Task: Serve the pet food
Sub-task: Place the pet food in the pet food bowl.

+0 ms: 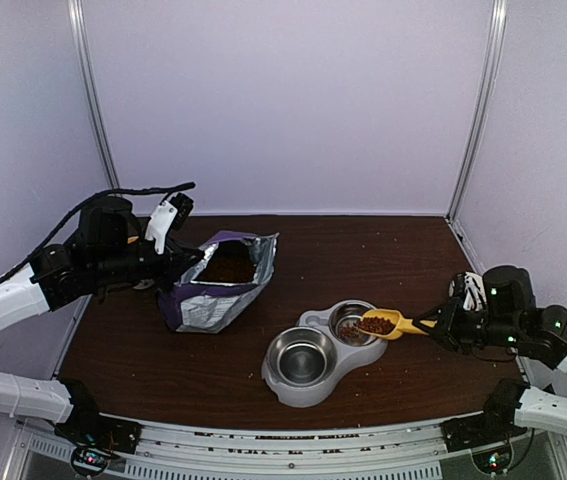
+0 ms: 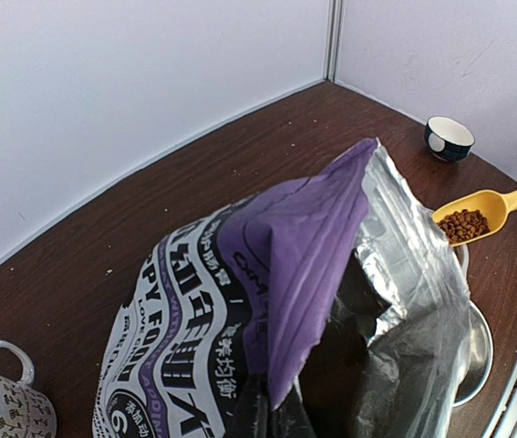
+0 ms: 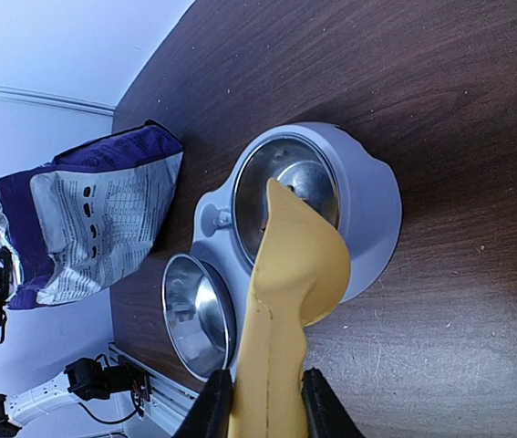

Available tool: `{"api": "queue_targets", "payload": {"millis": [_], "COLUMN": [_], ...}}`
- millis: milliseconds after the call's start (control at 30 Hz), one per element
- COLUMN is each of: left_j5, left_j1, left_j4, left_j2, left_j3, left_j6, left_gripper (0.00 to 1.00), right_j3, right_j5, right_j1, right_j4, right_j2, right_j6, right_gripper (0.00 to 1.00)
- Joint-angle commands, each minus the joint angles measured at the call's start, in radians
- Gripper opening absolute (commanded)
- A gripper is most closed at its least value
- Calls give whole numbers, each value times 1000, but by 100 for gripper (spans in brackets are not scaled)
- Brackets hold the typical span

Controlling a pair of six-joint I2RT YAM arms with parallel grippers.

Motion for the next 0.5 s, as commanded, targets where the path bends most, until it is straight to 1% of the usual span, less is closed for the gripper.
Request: {"api": "queue_targets", "payload": {"millis": [0,200,467], "left_j5": [-13,-16,-9], "left_j1": [6,6,5], "left_j4": [10,10,9], "left_j2": [14,5,-7], "left_j3": [22,22,22], "left_j6": [-13,-12,-12], "left_gripper": [0,0,0], "right_j3": [94,161,224], "right_j5": [33,47,30], "right_j1": [-5,-4,0], "right_j4": [-60,-123,-148], "right_j2": [53,124,187], "right_j6": [-86,-146,-197], "right_gripper": [0,0,0]}}
